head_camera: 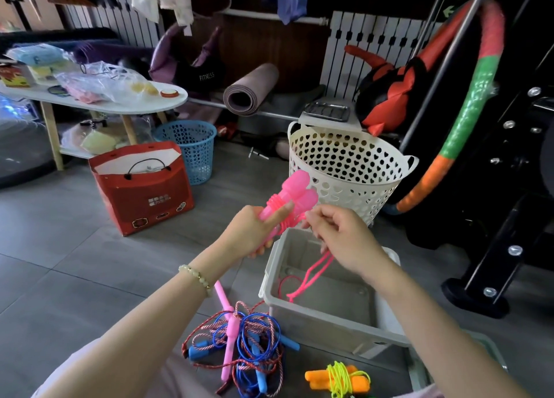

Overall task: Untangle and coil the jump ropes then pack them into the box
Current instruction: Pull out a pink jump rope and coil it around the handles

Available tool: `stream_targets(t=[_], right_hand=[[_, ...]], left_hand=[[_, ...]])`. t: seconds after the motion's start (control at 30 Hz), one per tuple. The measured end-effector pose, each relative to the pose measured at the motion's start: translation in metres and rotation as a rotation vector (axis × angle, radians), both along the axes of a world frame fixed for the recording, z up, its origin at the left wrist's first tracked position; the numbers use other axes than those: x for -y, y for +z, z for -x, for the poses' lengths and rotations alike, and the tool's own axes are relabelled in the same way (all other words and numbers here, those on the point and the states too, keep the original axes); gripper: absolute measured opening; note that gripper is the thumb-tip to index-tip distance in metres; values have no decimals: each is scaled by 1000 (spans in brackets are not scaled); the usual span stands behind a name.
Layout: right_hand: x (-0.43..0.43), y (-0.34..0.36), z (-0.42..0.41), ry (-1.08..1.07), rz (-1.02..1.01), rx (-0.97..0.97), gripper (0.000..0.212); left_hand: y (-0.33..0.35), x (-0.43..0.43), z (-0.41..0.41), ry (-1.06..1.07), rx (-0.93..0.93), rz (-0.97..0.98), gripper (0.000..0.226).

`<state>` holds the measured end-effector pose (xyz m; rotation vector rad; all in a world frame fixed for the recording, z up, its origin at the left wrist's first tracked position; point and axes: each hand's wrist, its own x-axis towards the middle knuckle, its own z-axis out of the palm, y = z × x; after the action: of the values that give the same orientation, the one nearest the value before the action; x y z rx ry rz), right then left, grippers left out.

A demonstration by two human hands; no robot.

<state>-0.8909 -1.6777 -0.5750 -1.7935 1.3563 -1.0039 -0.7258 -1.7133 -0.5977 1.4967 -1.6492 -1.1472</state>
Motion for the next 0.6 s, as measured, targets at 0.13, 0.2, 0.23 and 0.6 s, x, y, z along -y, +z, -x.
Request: stream_targets(t=[0.13, 0.2, 0.23, 0.6], right_hand=[[5, -5, 6, -1, -39, 38, 26], [6, -5, 6, -17, -55, 106, 27], [7, -3, 5, -16, -54, 118, 26], [6, -3, -6, -29, -40, -10, 24]], left_hand=[[-1, -7, -1, -222, 136, -45, 56], [2, -10, -3, -289, 115, -26, 49], [3, -10, -6, -310, 96, -12, 44], [-5, -4, -12, -319, 296, 369, 27]])
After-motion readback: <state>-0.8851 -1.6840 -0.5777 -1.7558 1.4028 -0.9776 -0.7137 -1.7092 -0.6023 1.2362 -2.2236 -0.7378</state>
